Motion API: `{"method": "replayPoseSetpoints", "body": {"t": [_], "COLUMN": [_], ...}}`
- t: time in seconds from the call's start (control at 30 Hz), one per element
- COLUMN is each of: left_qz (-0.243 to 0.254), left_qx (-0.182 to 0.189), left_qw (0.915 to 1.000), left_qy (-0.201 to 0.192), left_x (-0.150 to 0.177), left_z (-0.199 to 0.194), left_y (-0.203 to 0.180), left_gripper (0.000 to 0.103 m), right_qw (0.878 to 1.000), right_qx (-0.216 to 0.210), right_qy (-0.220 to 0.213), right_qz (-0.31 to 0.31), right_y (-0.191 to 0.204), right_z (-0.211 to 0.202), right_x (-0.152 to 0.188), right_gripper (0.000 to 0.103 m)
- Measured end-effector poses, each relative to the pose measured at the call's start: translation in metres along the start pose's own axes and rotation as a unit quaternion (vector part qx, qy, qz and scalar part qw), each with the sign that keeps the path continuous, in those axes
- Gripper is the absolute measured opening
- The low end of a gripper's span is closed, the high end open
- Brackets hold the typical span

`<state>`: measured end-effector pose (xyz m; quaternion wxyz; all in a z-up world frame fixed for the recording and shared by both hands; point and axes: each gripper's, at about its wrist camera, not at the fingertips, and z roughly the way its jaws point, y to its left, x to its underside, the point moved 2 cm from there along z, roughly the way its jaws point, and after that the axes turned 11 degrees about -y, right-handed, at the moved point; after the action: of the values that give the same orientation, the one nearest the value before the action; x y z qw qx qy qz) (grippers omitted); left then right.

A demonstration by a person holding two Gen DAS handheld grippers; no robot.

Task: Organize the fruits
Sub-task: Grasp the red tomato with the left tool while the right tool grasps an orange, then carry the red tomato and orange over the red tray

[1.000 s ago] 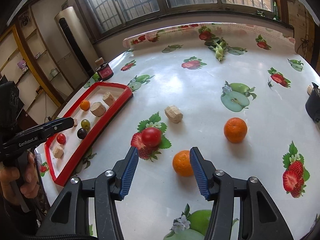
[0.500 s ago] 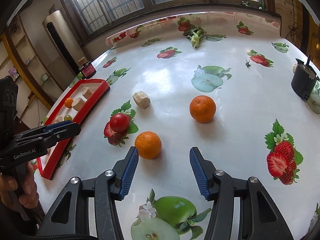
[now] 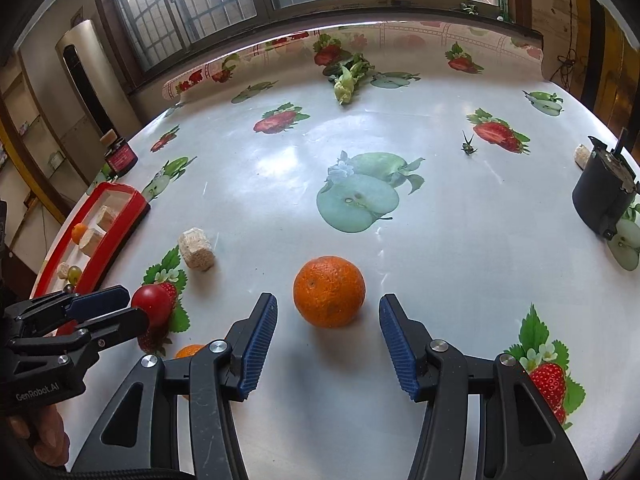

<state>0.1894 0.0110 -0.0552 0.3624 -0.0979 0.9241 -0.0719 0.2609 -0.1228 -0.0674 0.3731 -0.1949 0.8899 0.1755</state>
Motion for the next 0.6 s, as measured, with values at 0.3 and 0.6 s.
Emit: {"method": "replayPoseSetpoints", "body": {"t": [0.3, 0.6], "left_qz": [0.011, 0.001], "left_qx": [0.011, 0.007], "left_qw": [0.9998, 0.9993], "left_qy": [-0.012, -0.036], "left_x": [0.001, 0.007], "left_z": [-0.008, -0.041], "left_y": [-0.003, 0.008], "left_gripper": [0.028, 0.028], "right_qw": [1.000, 0.999], "right_qx": [0.004, -0.022], "right_qy": [-0.015, -0.036], "right_qz": [-0.005, -0.008], "right_y": [0.000, 0.023], "right_z": [-0.002, -0.038], "right_x": [0.000, 0.005], "right_gripper": [0.037, 0.036]}}
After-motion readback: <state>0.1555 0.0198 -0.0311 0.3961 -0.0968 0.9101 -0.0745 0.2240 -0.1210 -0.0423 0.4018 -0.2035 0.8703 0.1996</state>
